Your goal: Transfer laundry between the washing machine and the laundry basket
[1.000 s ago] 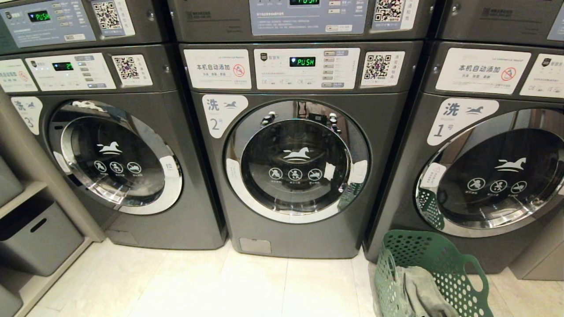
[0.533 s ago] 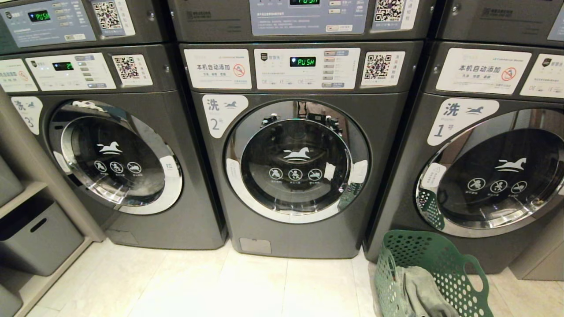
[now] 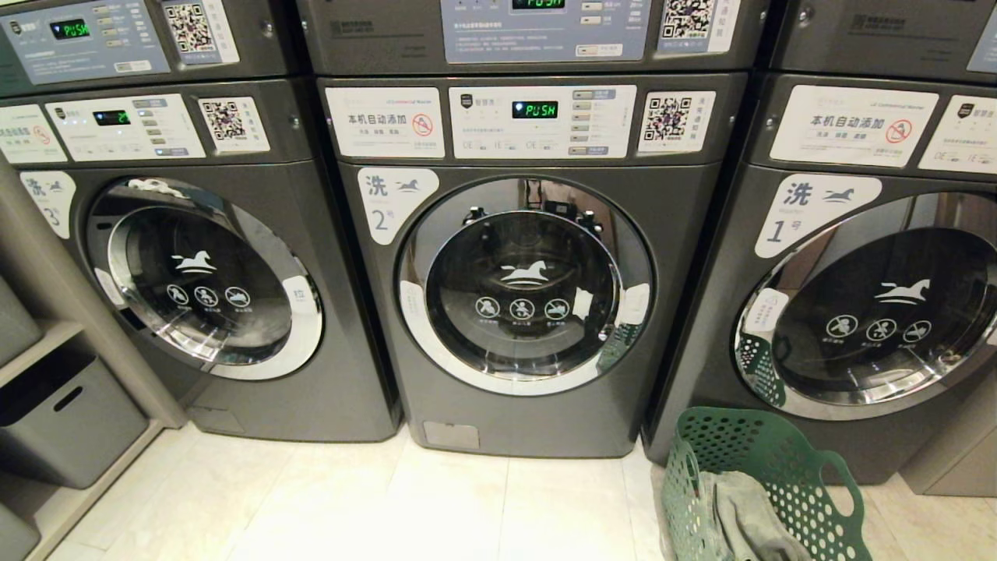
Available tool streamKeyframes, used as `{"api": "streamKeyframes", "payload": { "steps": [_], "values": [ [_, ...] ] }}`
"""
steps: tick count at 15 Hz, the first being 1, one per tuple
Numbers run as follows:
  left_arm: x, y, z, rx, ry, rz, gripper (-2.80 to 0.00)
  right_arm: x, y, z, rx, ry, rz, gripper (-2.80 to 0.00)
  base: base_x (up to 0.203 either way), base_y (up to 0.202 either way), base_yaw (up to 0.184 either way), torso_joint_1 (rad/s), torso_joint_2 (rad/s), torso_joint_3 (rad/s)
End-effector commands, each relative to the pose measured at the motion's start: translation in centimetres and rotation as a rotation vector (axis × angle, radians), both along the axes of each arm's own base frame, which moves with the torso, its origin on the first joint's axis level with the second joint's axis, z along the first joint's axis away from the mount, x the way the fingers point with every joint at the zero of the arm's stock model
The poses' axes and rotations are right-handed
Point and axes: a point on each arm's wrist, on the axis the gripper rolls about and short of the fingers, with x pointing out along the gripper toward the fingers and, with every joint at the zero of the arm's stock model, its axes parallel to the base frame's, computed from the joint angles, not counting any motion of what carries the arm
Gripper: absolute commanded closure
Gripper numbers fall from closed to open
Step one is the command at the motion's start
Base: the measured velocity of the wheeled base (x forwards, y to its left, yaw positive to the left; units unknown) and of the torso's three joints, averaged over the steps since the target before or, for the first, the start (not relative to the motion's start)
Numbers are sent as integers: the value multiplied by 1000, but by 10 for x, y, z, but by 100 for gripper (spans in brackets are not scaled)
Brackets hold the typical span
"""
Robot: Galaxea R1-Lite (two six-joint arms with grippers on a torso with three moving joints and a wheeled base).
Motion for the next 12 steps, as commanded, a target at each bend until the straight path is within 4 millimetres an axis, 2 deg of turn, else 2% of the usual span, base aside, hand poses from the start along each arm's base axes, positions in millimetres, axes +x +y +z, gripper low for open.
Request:
{"api": "streamKeyframes", "payload": {
  "steps": [1, 6, 8, 10, 12],
  "values": [
    [-4, 0, -1, -1, -49, 2, 0, -3, 0, -2, 30, -39, 3, 0, 0, 0, 0, 0, 0, 0],
    [-4, 0, -1, -10, -50, 7, 0, -2, 0, -3, 136, -52, 15, 0, 0, 0, 0, 0, 0, 0],
    [-4, 1, -1, -65, -49, 25, 0, -2, 0, -4, 188, -49, 21, 0, 0, 0, 0, 0, 0, 0],
    [-3, 1, -1, -75, -49, 29, 0, 0, 1, -10, 226, -31, 33, 0, 0, 0, 0, 0, 0, 0],
    [-3, 1, -1, -80, -49, 29, 0, 0, 1, -11, 213, -33, 33, 0, 0, 0, 0, 0, 0, 0]
  ]
}}
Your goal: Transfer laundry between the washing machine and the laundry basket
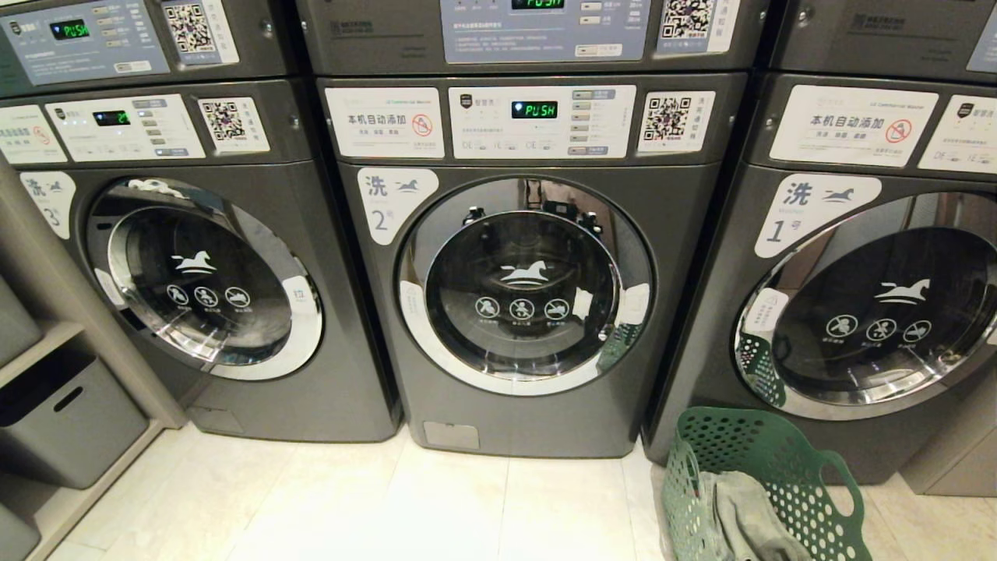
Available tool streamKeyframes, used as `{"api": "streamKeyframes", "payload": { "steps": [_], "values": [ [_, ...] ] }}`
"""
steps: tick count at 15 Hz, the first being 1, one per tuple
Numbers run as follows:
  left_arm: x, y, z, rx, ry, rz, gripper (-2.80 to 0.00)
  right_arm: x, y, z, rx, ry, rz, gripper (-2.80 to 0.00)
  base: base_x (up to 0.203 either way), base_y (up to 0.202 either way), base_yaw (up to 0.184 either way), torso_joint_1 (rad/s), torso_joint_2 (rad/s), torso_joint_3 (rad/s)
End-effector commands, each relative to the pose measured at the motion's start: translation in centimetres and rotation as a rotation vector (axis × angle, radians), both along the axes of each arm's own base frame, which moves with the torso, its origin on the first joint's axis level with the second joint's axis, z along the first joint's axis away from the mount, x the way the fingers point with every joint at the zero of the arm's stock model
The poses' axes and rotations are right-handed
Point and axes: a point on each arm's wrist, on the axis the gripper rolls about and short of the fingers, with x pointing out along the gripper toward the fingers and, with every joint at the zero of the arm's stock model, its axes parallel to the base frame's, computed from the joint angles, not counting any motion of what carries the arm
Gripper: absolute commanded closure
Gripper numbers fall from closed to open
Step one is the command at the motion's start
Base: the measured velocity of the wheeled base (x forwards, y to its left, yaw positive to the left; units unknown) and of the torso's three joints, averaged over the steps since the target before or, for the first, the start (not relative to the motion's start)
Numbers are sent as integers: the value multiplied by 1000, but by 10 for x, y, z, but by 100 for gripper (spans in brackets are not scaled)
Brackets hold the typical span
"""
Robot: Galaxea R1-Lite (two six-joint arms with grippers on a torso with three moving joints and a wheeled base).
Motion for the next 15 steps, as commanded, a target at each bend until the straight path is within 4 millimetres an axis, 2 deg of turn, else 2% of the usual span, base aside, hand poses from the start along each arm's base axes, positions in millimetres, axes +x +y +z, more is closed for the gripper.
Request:
{"api": "streamKeyframes", "payload": {
  "steps": [1, 15],
  "values": [
    [0, 0, 0, 1, 0, 0, 0, 1, 0, -2, -20, 11, 1, 0, 0, 0, 0, 0, 0, 0],
    [0, 0, 0, 1, 0, 0, 0, 1, 0, -2, -26, 15, 3, 0, 0, 0, 0, 0, 0, 0]
  ]
}}
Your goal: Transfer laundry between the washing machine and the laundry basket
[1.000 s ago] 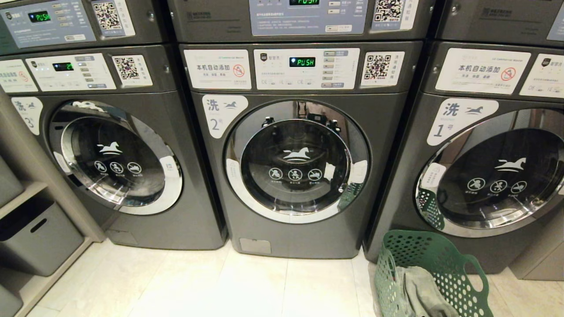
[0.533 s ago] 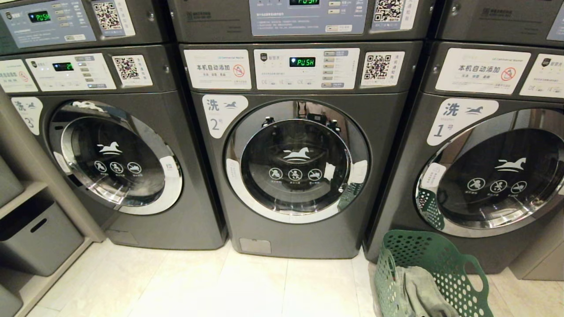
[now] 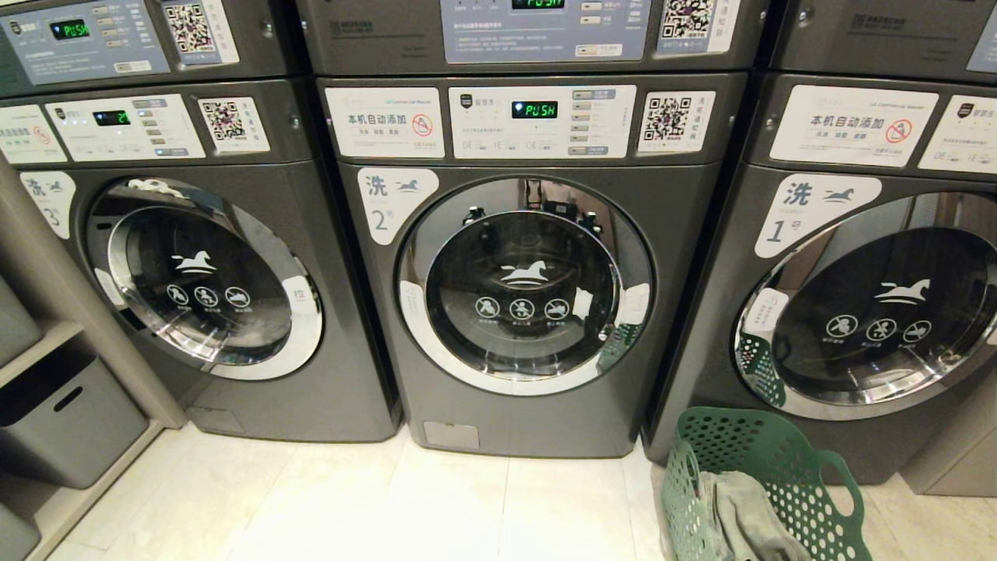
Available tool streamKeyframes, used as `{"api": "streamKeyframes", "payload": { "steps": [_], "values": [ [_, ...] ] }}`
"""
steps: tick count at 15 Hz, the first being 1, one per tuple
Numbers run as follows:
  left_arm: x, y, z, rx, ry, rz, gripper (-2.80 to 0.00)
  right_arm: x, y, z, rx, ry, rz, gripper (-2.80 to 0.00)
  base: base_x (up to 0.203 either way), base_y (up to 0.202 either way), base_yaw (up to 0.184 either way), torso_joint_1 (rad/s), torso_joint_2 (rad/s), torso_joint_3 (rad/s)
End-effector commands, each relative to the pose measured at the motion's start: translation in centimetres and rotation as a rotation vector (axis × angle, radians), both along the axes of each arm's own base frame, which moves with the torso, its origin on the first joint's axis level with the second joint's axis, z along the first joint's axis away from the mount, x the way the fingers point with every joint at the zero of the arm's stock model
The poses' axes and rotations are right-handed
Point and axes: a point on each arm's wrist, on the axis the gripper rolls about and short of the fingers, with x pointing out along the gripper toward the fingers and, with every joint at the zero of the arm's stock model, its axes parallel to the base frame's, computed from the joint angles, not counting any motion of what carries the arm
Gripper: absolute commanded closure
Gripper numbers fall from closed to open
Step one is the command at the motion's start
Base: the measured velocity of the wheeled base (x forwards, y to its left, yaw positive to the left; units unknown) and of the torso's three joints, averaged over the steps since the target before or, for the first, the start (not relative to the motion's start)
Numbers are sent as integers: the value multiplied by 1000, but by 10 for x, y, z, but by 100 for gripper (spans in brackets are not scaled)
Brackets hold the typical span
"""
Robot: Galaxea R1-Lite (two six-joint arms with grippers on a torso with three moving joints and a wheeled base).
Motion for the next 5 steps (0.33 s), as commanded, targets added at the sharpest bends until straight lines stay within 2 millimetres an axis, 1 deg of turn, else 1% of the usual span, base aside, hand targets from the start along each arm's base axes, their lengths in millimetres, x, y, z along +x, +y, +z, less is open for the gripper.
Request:
{"api": "streamKeyframes", "payload": {
  "steps": [1, 5],
  "values": [
    [0, 0, 0, -1, 0, 0, 0, 0, 0, 0, -1, 2, -2, 0, 0, 0, 0, 0, 0, 0],
    [0, 0, 0, 0, 0, 0, 0, 0, 0, -1, -15, 6, 0, 0, 0, 0, 0, 0, 0, 0]
  ]
}}
